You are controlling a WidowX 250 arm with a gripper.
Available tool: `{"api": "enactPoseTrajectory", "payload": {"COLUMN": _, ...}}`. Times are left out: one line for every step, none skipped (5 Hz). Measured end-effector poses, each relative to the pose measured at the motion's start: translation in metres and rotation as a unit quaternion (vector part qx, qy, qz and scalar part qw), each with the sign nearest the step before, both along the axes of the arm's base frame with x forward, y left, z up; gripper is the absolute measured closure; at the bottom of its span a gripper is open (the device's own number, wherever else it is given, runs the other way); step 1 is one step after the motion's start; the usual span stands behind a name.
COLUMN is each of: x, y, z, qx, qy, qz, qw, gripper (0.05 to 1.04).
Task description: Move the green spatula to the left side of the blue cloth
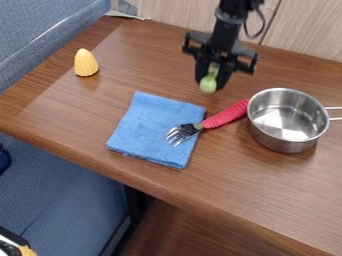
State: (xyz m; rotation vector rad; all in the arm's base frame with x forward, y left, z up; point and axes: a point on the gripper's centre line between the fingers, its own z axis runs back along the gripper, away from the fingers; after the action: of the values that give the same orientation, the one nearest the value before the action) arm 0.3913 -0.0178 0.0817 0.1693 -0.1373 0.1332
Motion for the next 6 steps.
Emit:
{"api": "enactPoseTrajectory", "payload": {"x": -0.006, "y": 0.015, "z": 0.023, "qx": 0.005, "qy": -0.021, "qz": 0.013, "qw": 0.9997, "gripper": 0.709}}
{"api": "enactPoseTrajectory", "payload": {"x": -0.024, "y": 0.040, "z": 0.045, "qx": 0.008, "qy": -0.042, "qz": 0.039, "qw": 0.9983, "gripper": 0.709}}
{"api": "enactPoseTrajectory", "payload": {"x": -0.048, "y": 0.073, "z": 0.050, "qx": 0.012, "qy": -0.046, "qz": 0.056, "qw": 0.9973, "gripper": 0.709}}
{"api": "enactPoseTrajectory", "payload": {"x": -0.073, "y": 0.094, "z": 0.047, "qx": 0.016, "qy": -0.045, "qz": 0.055, "qw": 0.9973, "gripper": 0.708}}
{"api": "enactPoseTrajectory", "payload": {"x": -0.094, "y": 0.106, "z": 0.038, "qx": 0.026, "qy": -0.033, "qz": 0.051, "qw": 0.9978, "gripper": 0.708}}
{"api": "enactPoseTrajectory", "payload": {"x": -0.107, "y": 0.118, "z": 0.024, "qx": 0.040, "qy": -0.018, "qz": 0.039, "qw": 0.9983, "gripper": 0.709}}
